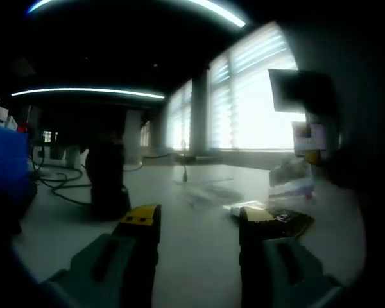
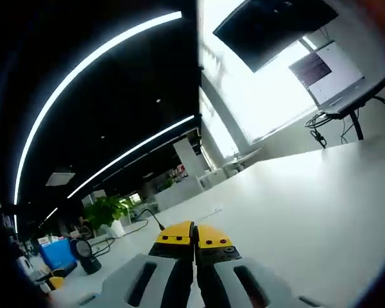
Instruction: Clip sheet goods on table flip sheet goods clip sheet goods scan sheet goods put sheet goods back to table
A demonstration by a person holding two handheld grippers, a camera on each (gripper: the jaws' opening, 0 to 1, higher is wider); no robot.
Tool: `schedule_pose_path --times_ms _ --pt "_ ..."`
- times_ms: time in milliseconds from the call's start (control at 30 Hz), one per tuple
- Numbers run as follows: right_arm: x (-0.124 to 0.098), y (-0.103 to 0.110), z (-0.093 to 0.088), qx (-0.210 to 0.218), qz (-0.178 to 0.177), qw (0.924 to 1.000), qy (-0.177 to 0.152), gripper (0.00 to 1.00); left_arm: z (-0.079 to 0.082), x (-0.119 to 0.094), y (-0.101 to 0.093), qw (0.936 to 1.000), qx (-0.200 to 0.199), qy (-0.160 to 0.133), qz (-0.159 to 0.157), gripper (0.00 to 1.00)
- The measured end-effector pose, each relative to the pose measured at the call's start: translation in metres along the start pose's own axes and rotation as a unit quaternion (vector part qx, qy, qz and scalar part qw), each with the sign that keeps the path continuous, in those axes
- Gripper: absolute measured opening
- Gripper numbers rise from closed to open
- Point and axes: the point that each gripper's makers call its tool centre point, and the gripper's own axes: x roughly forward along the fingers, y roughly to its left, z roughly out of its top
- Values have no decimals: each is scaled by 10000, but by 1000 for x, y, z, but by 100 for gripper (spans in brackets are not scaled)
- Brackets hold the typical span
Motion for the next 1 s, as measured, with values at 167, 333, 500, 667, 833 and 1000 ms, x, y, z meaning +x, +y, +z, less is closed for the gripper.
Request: schedule_pose_path --times_ms 167,333,500,667,833,1000 --pt "0 -17 -9 140 -158 9997 115 0 0 0 0 10000 10 11 2 41" --pt "-2 -33 -13 394 -344 9985 149 0 -1 0 0 10000 17 23 8 41" --pt "-4 -42 -19 469 -465 9976 195 0 -1 0 0 10000 10 20 9 41" --pt "-5 -51 -24 468 -637 9965 273 0 -1 0 1 10000 3 17 9 41" --pt "-4 -59 -32 501 -772 9948 427 0 -1 0 1 10000 3 19 8 41" --pt "-4 -65 -37 495 -855 9936 538 10 -1 0 1 10000 8 22 8 41"
